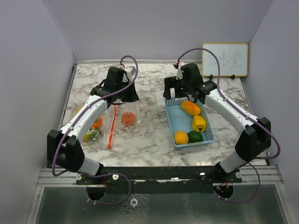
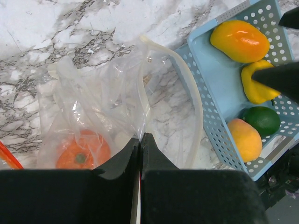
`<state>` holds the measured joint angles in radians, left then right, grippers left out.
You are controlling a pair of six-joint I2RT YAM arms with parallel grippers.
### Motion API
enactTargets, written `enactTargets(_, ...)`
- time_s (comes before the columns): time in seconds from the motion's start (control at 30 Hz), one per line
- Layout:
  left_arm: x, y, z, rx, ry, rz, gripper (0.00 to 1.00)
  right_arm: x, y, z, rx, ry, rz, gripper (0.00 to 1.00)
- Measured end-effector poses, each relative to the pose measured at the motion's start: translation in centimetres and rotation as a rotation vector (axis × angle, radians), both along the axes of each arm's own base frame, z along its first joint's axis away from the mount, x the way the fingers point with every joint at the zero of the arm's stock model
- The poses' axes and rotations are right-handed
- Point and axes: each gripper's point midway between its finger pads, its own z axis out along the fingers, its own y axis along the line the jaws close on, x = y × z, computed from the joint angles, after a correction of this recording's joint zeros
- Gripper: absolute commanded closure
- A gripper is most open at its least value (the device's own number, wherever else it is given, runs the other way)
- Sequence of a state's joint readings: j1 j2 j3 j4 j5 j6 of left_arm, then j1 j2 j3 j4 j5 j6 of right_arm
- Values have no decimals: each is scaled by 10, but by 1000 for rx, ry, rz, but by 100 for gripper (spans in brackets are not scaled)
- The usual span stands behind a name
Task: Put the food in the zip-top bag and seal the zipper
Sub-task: Place the fake fruit in the zipper food storage bag, then pick up the fake fruit from the bin.
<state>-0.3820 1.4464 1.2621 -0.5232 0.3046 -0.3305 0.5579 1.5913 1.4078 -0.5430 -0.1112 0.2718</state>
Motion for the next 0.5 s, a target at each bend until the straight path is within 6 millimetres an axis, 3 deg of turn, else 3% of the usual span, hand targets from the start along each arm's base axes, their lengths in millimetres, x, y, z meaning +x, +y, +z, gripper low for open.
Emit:
enactTargets(0.07, 0, 0, 0, -1, 0, 0, 100, 14, -36, -10, -89, -5, -110, 0)
enactTargets(0.1, 0, 0, 0, -1, 0, -1, 100, 20, -89, -49, -263, 52, -231, 0)
enactTargets(0.13, 0, 0, 0, -1, 0, -1, 100, 20, -89, -49, -263, 52, -231, 0)
enactTargets(0.37, 0, 0, 0, 2, -2, -6, 100, 11, -129, -135, -583, 146, -183, 0)
enactTargets(0.5, 0, 0, 0, 3, -2, -7, 100, 8, -141, -157, -666, 180, -178, 4)
